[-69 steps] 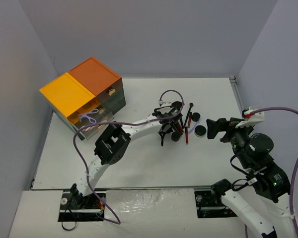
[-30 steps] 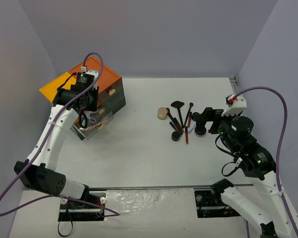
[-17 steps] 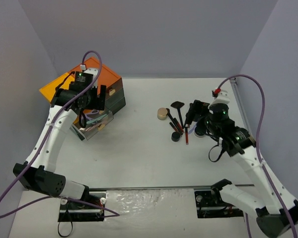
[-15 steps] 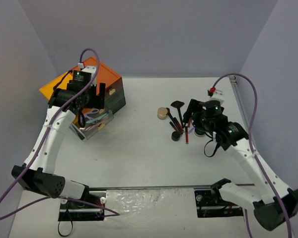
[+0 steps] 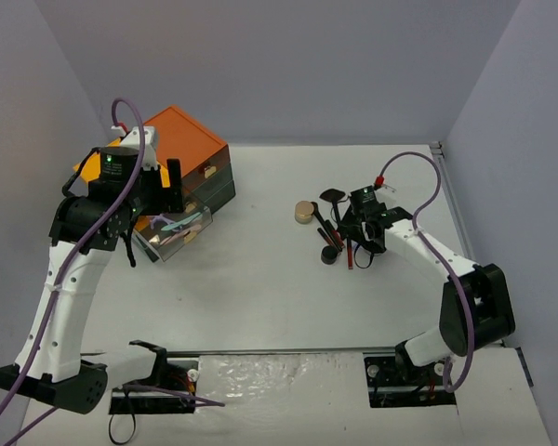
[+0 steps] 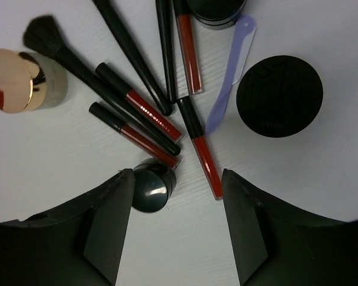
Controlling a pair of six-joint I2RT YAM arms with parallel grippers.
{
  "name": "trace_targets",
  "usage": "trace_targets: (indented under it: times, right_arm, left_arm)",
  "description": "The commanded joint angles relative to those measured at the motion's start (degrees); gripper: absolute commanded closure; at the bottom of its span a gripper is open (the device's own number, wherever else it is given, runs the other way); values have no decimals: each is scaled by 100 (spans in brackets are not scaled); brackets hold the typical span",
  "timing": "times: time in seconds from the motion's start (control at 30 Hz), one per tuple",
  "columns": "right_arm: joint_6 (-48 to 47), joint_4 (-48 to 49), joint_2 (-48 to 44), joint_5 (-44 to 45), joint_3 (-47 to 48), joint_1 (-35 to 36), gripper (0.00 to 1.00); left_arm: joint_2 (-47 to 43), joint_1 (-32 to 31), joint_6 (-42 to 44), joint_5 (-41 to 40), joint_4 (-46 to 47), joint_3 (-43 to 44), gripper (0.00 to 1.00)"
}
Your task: Organize the makeup
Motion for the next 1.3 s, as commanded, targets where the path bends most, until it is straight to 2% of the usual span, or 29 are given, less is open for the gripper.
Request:
trace_targets:
  times: [0.0, 0.3, 0.8, 1.0, 1.17, 1.27]
  right_arm:
    - [484, 607, 549, 302, 57, -305, 46]
    - [424, 948, 1234, 308, 84, -834, 46]
    - [258, 772, 2034, 797, 544, -901, 49]
    - [362, 536, 2271, 789, 526, -901, 64]
    - [335, 531, 1886, 754, 323, -892, 84]
    - [193, 493, 1471, 755, 303, -886, 95]
  left_arm:
    - [-217, 19, -27, 57, -16, -95, 19]
    - [-295, 19, 4, 148, -53, -253, 18]
    - [-290, 19, -22, 282, 57, -363, 18]
    - [-346, 19, -14, 264, 23, -379, 18]
    - [-374, 19, -66, 308, 30, -346, 18]
    - [-365, 19, -147, 608, 97, -339, 19]
